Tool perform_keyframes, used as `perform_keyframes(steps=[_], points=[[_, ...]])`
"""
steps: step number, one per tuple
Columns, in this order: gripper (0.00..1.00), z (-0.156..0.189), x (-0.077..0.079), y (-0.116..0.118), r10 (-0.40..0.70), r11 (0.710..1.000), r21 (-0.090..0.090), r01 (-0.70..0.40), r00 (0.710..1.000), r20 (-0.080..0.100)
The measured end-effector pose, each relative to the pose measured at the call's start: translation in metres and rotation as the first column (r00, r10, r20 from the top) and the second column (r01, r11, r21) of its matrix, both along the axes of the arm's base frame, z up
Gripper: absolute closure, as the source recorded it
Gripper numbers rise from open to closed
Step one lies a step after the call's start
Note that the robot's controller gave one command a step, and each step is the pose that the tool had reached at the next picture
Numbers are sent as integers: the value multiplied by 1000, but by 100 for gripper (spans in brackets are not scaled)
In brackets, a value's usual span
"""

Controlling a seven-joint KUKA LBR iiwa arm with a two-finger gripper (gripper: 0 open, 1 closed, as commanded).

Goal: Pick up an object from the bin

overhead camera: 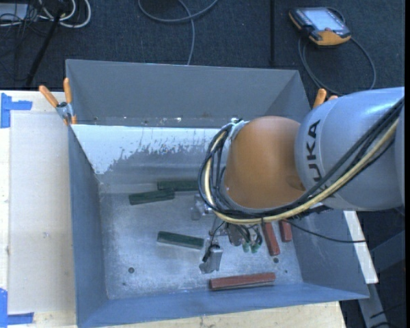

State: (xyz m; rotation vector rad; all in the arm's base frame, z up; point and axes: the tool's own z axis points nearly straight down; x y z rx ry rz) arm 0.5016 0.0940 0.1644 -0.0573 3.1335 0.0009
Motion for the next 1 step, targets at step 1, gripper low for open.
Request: perform_keyframes(steps=[1], points=[[0,-24,3,10,11,1000,-1,-11,1000,-2]])
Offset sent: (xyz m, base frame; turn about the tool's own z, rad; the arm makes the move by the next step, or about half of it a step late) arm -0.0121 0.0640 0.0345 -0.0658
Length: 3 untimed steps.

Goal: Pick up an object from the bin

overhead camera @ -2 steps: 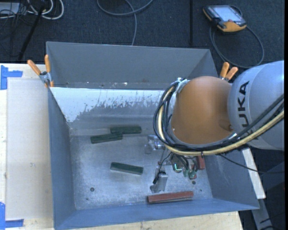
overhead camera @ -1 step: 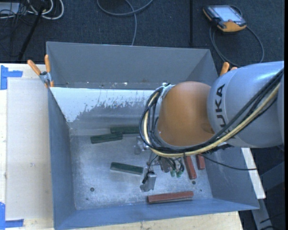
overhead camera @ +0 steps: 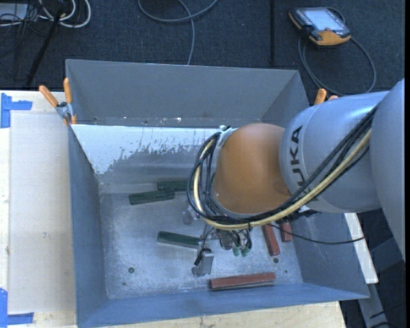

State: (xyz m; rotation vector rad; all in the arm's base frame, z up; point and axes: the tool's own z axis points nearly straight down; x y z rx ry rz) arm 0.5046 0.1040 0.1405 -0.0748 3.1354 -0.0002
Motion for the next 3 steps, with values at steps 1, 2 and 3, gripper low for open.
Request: perform_keyframes(steps=[1,2,3], points=[[0,-47,-4,25,11,1000,-2,-11,1000,-16],[0,-20,43,16,82,997,3,-82,997,6],[100,-71,35,50,148,989,0,-148,989,-7]])
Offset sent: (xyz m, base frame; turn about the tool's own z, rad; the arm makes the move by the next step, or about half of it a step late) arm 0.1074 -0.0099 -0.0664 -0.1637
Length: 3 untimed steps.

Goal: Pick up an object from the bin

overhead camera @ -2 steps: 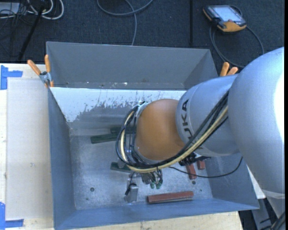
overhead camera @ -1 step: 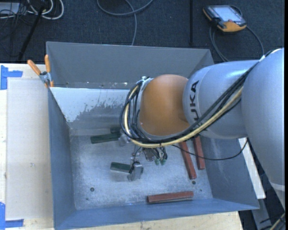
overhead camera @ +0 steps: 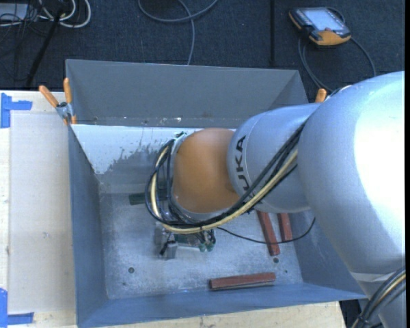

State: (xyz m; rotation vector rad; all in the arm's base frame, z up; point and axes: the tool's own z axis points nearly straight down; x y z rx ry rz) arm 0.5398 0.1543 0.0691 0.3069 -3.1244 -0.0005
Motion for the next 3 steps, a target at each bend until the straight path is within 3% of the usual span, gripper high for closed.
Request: perform_keyframes(steps=[1,2,3], points=[[0,0,0,-1,-2,1000,0,2,1000,0],[0,0,0,-1,-3,1000,0,3,1000,0],[0,21,19,-37,-56,998,2,56,998,-2]])
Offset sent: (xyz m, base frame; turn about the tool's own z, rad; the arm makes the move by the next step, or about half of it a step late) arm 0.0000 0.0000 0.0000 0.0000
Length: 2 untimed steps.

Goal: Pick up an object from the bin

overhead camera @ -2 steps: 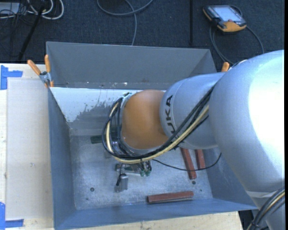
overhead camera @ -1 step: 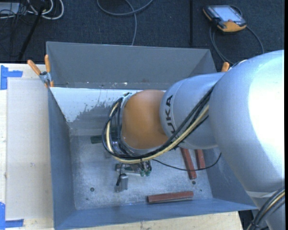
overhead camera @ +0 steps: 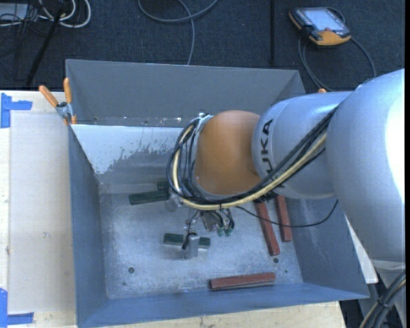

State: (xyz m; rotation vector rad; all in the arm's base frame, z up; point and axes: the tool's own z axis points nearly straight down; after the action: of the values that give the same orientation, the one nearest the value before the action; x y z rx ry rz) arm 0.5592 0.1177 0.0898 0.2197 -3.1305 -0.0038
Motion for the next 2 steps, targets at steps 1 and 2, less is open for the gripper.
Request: perform_keyframes(steps=[1,2], points=[[0,40,34,-26,28,1000,-4,-28,1000,2],[100,-21,-43,-21,198,980,-1,-198,980,2]])
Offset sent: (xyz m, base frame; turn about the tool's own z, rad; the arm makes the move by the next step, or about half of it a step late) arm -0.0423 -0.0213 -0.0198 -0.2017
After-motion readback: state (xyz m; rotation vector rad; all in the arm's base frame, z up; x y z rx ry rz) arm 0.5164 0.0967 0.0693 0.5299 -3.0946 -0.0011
